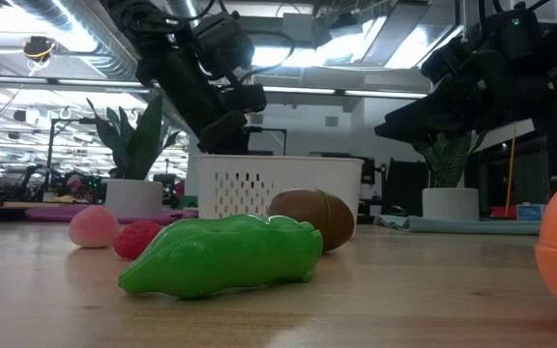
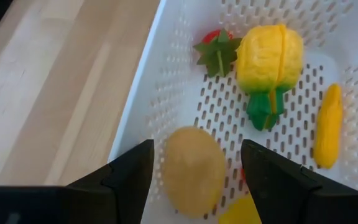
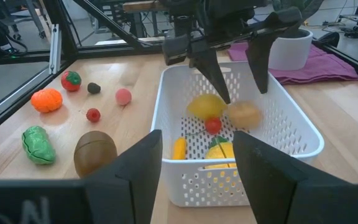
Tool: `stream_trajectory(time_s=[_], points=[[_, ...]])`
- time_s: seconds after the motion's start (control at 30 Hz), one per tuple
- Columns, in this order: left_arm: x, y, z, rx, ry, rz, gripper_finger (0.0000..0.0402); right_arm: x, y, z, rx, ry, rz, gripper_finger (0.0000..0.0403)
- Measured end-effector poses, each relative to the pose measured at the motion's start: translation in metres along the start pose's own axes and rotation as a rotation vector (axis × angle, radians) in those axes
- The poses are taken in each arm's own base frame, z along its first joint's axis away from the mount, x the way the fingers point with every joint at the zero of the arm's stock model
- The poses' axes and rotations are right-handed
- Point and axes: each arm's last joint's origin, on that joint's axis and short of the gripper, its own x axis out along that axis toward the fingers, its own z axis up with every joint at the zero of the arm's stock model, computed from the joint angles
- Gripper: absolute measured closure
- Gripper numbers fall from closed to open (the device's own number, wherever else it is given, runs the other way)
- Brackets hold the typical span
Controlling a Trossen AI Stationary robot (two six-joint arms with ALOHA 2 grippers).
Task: Pick and placing Produce into tupperware
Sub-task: Put the pink peach into the white bin
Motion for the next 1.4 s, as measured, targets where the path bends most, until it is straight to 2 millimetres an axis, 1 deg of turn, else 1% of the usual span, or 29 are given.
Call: stream_trajectory(time_s=[0.13,0.37,0.5,0.63,0.73,0.87,1.0,1.13,1.27,1.4], points=[[-0.005,-0.006,0.006,0.012,-0.060,-0.014,0.0168,0.000,0.000,0.000,0.000,0.000,0.000,0.0203],[-0.030,-0.016,0.019,0.036,-0.162,-0.049,0.0168,0.000,0.000,-0.001,0.004,0.008,0.000,0.0203],[-0.045,-0.026,0.023,0.074,-0.215,-0.092,0.0168,0.000,0.000,0.001,0.017,-0.006,0.000,0.0203],[-0.049,-0.037,0.020,0.100,-0.227,-0.121,0.0168,0.000,0.000,0.001,0.024,-0.007,0.003,0.0203],[-0.053,-0.043,0.012,0.108,-0.230,-0.138,0.0168,0.000,0.004,0.000,0.021,0.000,0.018,0.0203],[-0.072,-0.045,0.007,0.103,-0.324,-0.151,0.0168,0.001,0.010,0.000,0.013,-0.003,0.050,0.0203],[-0.093,-0.045,-0.008,0.087,-0.427,-0.180,0.0168,0.001,0.019,0.000,0.008,0.000,0.090,0.0203],[-0.108,-0.047,-0.032,0.060,-0.518,-0.220,0.0168,0.001,0.029,-0.001,0.002,0.004,0.132,0.0203],[-0.117,-0.051,-0.059,0.034,-0.584,-0.221,0.0168,0.003,0.037,0.000,-0.007,0.016,0.128,0.0203],[-0.123,-0.055,-0.081,0.016,-0.619,-0.223,0.0168,0.009,0.046,0.007,-0.021,0.035,0.124,0.0203]])
